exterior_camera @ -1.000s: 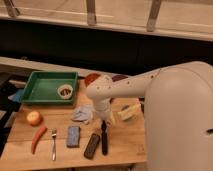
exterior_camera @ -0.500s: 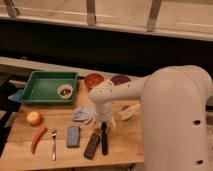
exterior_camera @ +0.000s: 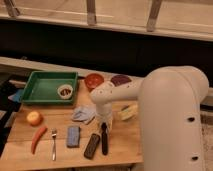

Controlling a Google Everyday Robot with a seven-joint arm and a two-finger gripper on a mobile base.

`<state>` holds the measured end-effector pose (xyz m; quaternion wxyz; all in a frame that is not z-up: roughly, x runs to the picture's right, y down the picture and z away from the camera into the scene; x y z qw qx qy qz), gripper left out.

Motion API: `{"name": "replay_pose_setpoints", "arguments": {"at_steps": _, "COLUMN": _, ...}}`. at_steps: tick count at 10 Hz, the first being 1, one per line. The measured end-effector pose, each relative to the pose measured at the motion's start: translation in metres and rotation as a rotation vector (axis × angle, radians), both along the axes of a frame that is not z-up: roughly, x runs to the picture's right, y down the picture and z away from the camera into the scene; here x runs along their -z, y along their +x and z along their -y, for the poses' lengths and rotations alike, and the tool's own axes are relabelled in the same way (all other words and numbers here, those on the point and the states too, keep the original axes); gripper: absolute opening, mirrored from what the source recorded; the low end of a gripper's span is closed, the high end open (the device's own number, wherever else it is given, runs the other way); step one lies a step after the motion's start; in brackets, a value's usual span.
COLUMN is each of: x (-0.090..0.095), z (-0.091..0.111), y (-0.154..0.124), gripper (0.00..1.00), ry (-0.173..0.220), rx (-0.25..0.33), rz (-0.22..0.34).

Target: Wipe purple bowl with brush

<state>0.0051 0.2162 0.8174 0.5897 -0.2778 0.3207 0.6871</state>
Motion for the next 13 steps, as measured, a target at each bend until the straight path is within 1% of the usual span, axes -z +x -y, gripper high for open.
{"name": "replay_pose_setpoints", "arguments": {"at_steps": 1, "x": 0.002, "z": 0.002, "y": 0.001, "gripper": 0.16, "ry": 0.005, "rx": 0.001, "rz": -0.002}}
{"name": "replay_pose_setpoints", "arguments": {"at_steps": 2, "x": 0.004, "z": 0.005, "y": 0.002, "gripper": 0.13, "ry": 0.012, "rx": 0.004, "rz": -0.005}}
{"name": "replay_pose_setpoints", "arguments": {"at_steps": 3, "x": 0.007, "z": 0.009, "y": 0.003, "gripper": 0.13, "ry": 0.02, "rx": 0.007, "rz": -0.009}}
{"name": "replay_pose_setpoints", "arguments": {"at_steps": 5, "x": 0.016, "z": 0.024, "y": 0.006, "gripper": 0.13, "ry": 0.042, "rx": 0.016, "rz": -0.015}}
{"name": "replay_pose_setpoints", "arguments": {"at_steps": 8, "x": 0.034, "z": 0.061, "y": 0.011, "gripper": 0.13, "ry": 0.091, "rx": 0.034, "rz": -0.015}}
{"name": "replay_pose_setpoints", "arguments": {"at_steps": 9, "x": 0.039, "z": 0.077, "y": 0.017, "gripper": 0.13, "ry": 0.105, "rx": 0.033, "rz": -0.012}}
{"name": "replay_pose_setpoints", "arguments": {"at_steps": 10, "x": 0.041, "z": 0.098, "y": 0.027, "gripper": 0.13, "ry": 0.119, "rx": 0.031, "rz": -0.009}}
{"name": "replay_pose_setpoints", "arguments": {"at_steps": 11, "x": 0.039, "z": 0.113, "y": 0.035, "gripper": 0.13, "ry": 0.128, "rx": 0.035, "rz": -0.006}}
{"name": "replay_pose_setpoints", "arguments": {"at_steps": 13, "x": 0.028, "z": 0.152, "y": 0.054, "gripper": 0.13, "ry": 0.137, "rx": 0.039, "rz": 0.031}}
